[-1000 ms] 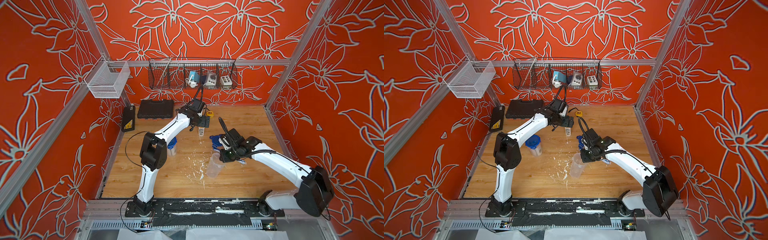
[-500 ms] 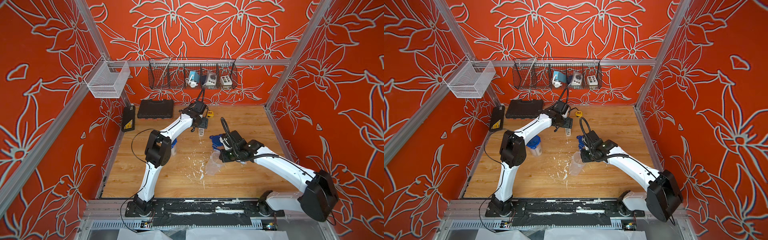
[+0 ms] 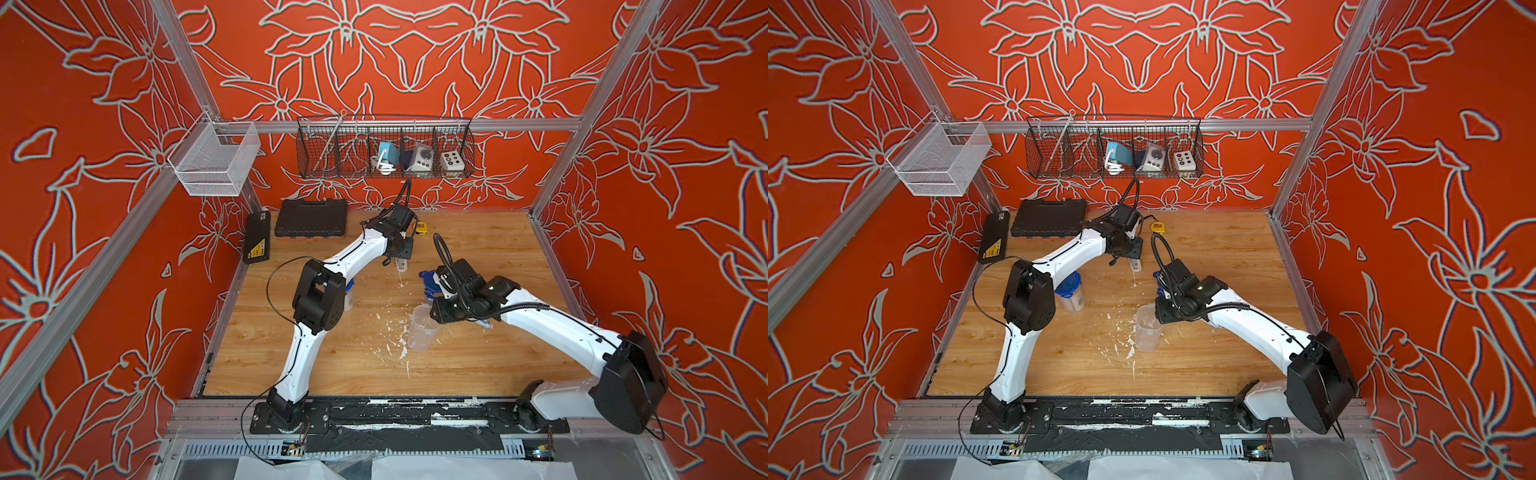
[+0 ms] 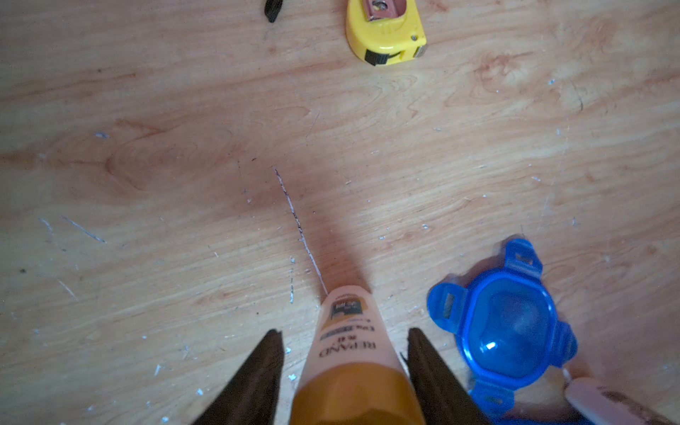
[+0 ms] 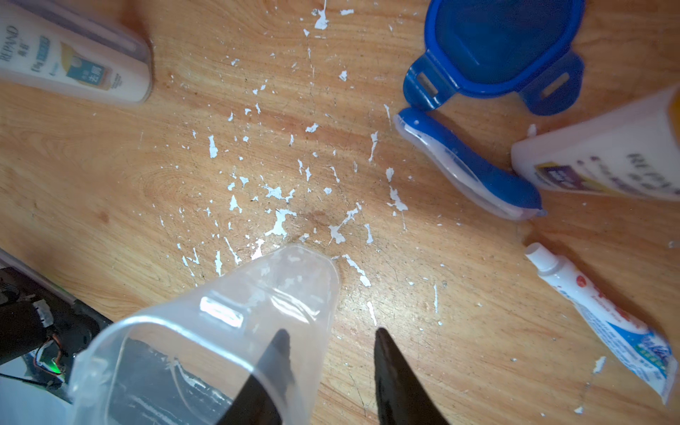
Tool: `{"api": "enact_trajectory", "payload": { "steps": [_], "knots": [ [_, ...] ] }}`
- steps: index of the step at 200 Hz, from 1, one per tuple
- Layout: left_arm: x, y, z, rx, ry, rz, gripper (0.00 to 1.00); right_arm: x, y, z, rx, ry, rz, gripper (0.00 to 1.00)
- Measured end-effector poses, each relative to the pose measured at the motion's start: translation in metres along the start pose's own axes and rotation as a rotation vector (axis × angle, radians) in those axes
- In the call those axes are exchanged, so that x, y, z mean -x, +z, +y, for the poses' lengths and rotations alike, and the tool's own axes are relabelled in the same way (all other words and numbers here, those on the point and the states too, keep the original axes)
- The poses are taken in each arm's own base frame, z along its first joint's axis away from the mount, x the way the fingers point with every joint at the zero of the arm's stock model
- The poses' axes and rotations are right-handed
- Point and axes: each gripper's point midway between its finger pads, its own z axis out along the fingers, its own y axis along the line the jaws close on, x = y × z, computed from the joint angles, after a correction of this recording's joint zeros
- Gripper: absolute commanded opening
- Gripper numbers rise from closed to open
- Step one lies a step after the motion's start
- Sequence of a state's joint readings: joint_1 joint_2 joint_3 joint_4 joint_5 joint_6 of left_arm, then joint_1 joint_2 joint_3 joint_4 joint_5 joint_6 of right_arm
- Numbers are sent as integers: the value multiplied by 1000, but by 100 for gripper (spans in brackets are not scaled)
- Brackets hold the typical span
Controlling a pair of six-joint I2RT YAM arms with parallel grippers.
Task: Pack away toiletry kits
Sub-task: Pick up the toiletry item from the center of the board, then place the toiletry item into the container.
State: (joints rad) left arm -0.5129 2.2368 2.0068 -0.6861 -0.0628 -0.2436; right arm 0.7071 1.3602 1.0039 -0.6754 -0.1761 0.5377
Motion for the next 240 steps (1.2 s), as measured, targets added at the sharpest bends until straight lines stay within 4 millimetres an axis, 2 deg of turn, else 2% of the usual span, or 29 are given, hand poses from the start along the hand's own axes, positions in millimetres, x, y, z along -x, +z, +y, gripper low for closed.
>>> {"api": "enact_trajectory", "payload": {
  "steps": [12,35,48,94,114,125,139,153,166,185,200,218,240],
  "knots": [
    [-1,0,0,0,4,4,37,0,-1,-1,-5,-1,1,48],
    [-1,0,0,0,2,5,28,5,-8,0,-10,-2,-17,66],
    [-1,-2,0,1,5,8,23,10,-15,3,-4,-10,-42,72],
    [12,-18,-4,-10,6,-19,3,33,-57,14,31,-48,-190,77],
    [13,-33,-5,-6,9,-22,0,40,-74,13,18,-58,-242,80],
    [14,-48,-6,-9,11,-31,0,42,-82,8,-7,-62,-261,81],
    [13,-77,-7,-20,14,-57,0,44,-94,-1,-38,-49,-277,81],
    [10,-118,-8,-40,20,-92,0,51,-104,-20,-69,-2,-301,80],
    [4,-162,-14,-75,31,-140,0,54,-110,-46,-110,64,-310,80],
    [-12,-226,-35,-160,64,-208,0,58,-110,-78,-166,129,-297,80],
    [-32,-266,-67,-255,116,-238,0,59,-99,-90,-192,126,-247,79],
    [-62,-291,-106,-353,183,-216,0,65,-80,-96,-204,87,-191,79],
    [-103,-289,-135,-401,246,-126,0,69,-65,-101,-207,41,-153,79]
  ]
}}
